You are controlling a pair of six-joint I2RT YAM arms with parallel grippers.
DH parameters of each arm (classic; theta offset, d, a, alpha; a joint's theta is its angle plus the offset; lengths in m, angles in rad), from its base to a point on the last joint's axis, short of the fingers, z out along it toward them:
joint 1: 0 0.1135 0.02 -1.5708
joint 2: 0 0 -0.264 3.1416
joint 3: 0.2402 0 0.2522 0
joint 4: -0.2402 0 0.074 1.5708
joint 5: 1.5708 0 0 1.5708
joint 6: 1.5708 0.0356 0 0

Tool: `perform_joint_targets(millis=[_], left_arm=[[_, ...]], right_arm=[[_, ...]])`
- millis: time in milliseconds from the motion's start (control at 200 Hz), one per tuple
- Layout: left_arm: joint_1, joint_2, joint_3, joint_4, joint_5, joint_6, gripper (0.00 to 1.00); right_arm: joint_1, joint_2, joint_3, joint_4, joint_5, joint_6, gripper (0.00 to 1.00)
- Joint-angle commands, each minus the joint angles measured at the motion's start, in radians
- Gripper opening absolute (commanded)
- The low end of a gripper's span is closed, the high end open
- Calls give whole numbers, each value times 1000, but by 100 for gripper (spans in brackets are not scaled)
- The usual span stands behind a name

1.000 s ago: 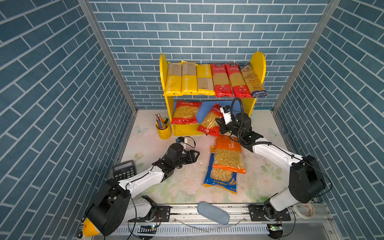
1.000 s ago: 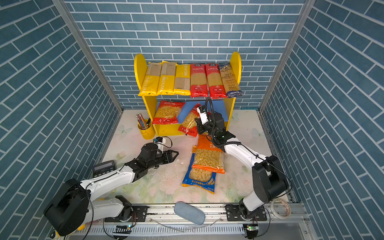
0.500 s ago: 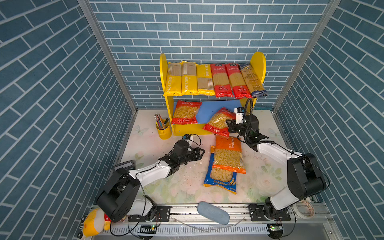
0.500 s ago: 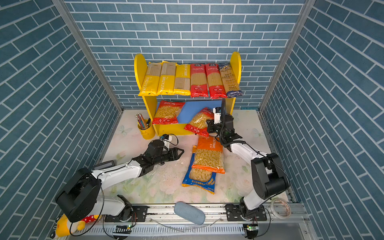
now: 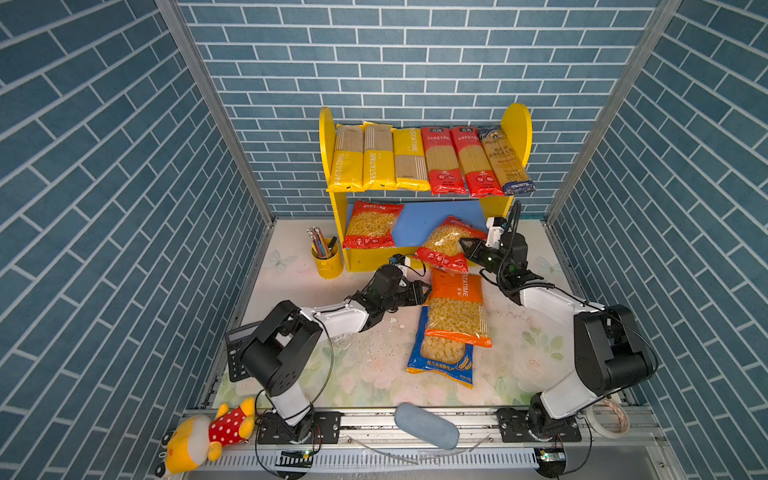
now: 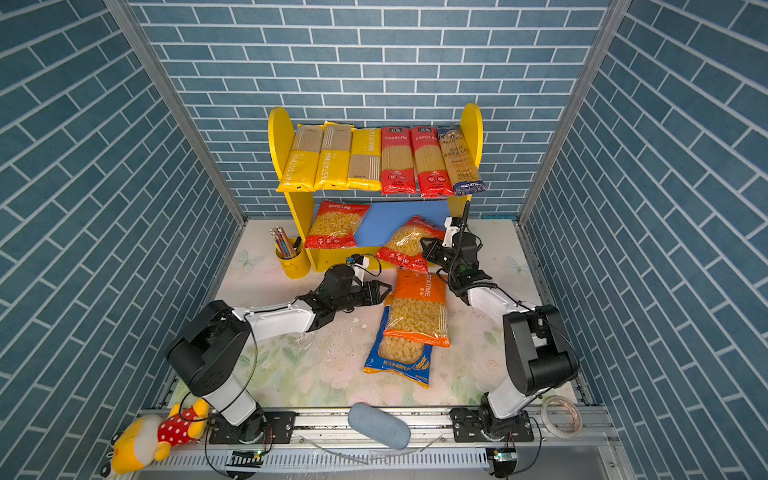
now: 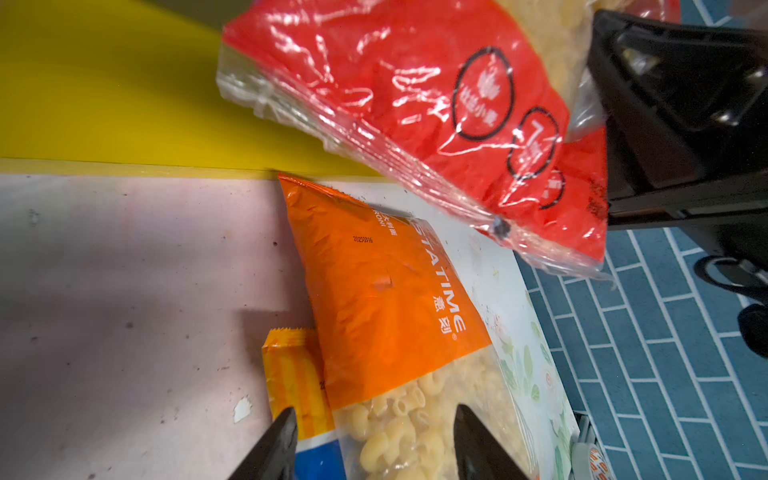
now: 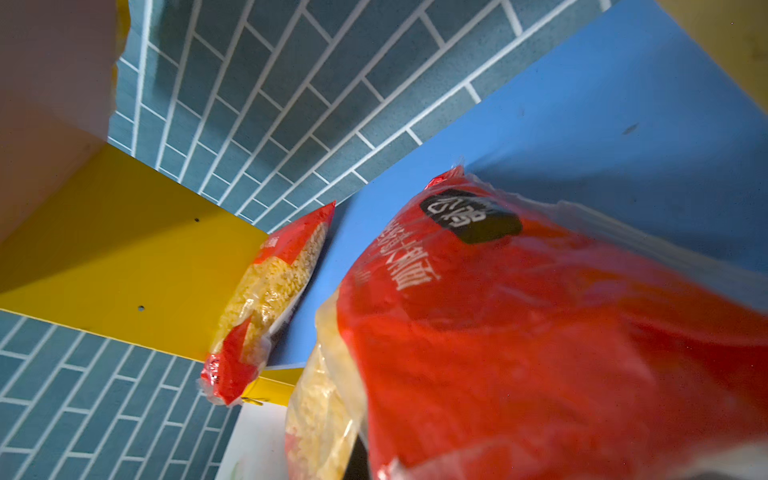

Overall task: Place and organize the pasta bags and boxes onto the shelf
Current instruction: 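Lift the red bag with the right gripper onto the blue lower shelf, then lay the red bag beside the other red bag and open the right gripper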

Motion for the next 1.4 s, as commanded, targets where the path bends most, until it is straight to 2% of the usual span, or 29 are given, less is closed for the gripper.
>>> perform_joint_targets(millis=[0, 275, 485, 625, 700, 815, 920, 1010, 1200, 1391], left_arm=[[-15, 34, 24, 62, 18, -17, 61], [-15, 83, 69, 141, -22, -10, 63], [-10, 125, 148, 75, -21, 52, 65], [9, 144, 168, 60, -17, 69, 65], [16, 151, 169, 55, -12, 69, 65], [16, 151, 161, 51, -11, 72, 65], [16, 158, 166, 32, -5, 76, 65], [16, 164, 175, 31, 4, 74, 65], [16, 185, 221, 0, 22, 85, 65], [16, 199, 274, -41, 39, 106, 65]], right_arm=[[24, 26, 80, 200, -70, 95, 0], [79, 154, 299, 315, -323, 52, 0], [98, 273, 496, 309, -560, 41, 0], [91, 328, 558, 208, -641, -18, 0], [66, 349, 552, 119, -570, -19, 0], [9, 373, 462, 147, -451, 65, 0], [-27, 362, 413, 19, -331, 82, 24], [-30, 306, 377, -92, -245, 35, 43], [-24, 174, 322, -307, -94, -3, 59], [14, 101, 279, -459, -18, -5, 65]])
